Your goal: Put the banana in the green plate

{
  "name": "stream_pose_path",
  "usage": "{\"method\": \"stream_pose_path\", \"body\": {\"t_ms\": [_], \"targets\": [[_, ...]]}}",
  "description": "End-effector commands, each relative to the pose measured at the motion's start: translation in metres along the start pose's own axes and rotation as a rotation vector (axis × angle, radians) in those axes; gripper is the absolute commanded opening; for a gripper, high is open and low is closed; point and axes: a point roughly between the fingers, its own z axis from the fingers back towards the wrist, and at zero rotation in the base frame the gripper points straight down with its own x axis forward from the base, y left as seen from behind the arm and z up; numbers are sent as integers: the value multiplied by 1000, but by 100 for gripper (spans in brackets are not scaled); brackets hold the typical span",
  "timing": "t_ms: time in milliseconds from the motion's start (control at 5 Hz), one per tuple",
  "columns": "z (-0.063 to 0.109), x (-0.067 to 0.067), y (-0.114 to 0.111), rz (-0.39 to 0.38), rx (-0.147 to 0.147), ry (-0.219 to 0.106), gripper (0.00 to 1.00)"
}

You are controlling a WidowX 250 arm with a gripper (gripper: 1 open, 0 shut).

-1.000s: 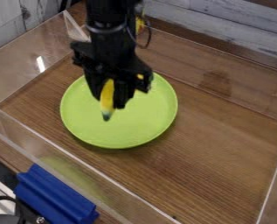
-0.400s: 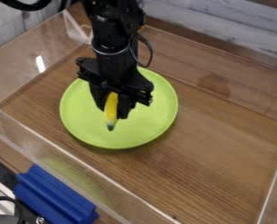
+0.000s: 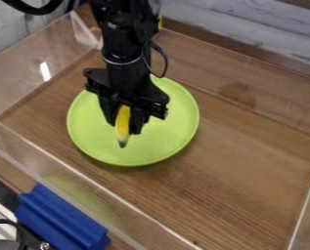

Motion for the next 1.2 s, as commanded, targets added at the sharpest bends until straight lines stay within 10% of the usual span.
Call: {"method": "stream_pose_path", "body": {"t_ms": [0, 200, 1000], "targets": [[7, 10, 4, 19, 5, -46, 0], [6, 11, 2, 17, 3, -44, 100], [30, 16, -3, 32, -36, -41, 100]]}}
